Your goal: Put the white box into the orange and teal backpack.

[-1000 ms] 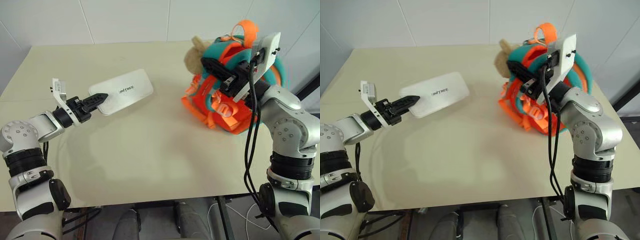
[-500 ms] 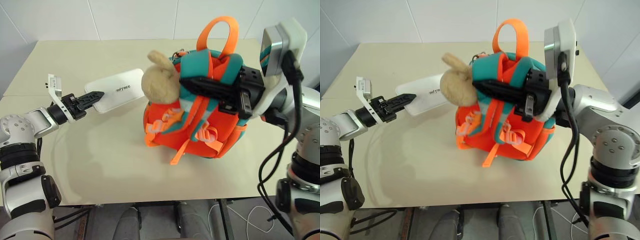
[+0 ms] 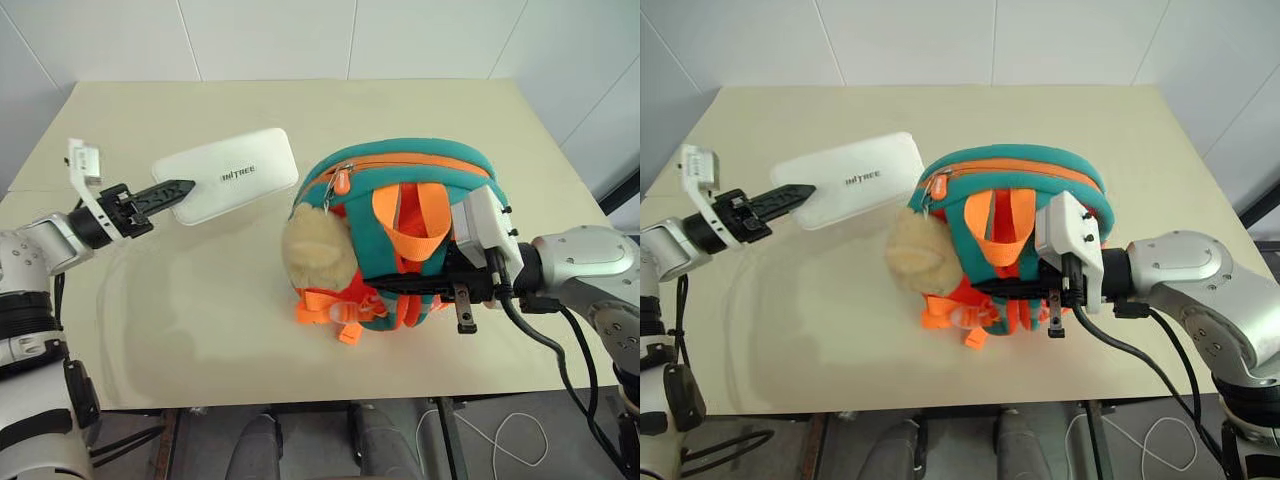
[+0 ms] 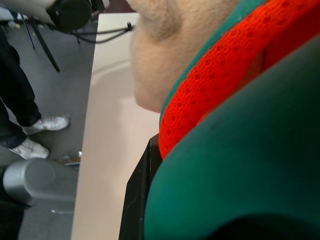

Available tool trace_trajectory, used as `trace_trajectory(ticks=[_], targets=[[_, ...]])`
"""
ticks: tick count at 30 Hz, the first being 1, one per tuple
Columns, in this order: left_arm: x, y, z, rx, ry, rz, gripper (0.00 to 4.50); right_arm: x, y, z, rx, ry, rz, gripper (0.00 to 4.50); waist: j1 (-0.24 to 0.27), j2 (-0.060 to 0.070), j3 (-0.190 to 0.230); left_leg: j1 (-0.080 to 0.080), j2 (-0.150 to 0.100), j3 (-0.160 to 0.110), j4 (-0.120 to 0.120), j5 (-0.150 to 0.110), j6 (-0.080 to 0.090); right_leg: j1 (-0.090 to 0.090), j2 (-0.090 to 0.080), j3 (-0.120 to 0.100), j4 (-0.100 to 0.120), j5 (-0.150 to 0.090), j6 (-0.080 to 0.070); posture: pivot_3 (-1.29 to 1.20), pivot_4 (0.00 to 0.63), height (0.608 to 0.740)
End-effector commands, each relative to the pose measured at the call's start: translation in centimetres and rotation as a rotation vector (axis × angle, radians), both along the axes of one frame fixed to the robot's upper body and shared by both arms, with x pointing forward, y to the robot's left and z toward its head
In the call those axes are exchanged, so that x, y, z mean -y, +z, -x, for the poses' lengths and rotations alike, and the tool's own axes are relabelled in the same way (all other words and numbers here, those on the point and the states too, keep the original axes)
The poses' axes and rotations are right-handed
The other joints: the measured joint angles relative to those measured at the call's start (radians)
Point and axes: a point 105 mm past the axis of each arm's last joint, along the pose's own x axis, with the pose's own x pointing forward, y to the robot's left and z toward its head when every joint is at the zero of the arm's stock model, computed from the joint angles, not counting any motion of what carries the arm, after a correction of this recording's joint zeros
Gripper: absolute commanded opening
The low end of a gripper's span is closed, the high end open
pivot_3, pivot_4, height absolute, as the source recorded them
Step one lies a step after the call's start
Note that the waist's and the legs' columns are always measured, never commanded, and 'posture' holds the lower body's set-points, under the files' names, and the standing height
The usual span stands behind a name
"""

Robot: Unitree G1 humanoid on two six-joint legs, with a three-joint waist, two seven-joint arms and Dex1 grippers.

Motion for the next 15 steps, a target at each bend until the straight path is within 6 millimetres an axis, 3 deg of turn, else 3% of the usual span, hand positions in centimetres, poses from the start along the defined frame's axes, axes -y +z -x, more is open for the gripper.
trace_trajectory(ticks=[1,7,15], targets=[[-0.3,4.3,3.0,0.308,-0.09,-0.013,1.26,1.1,-0.2,-0.7,0.034,-0.036,0.03,0.0,0.001,0.0,0.0,0.0,0.0,0.0,0.0,0.0,0.0,0.0,0.0,0.0,0.0,0.0,0.0,0.0,0.15,0.74],[-0.1,5.9,6.0,0.497,-0.195,-0.048,1.26,1.4,-0.4,-1.3,0.033,-0.057,0.024,0.0,0.006,0.0,0.0,0.0,0.0,0.0,0.001,0.0,0.0,0.001,0.0,0.0,0.0,0.0,0.0,0.0,0.15,0.74],[1.0,5.8,7.9,0.496,-0.313,-0.115,1.26,1.7,-0.5,-1.9,0.029,-0.082,0.016,0.0,0.006,0.0,0.0,0.001,0.0,0.0,0.001,0.0,0.0,0.001,0.0,0.0,0.001,0.0,0.0,0.0,0.15,0.74]])
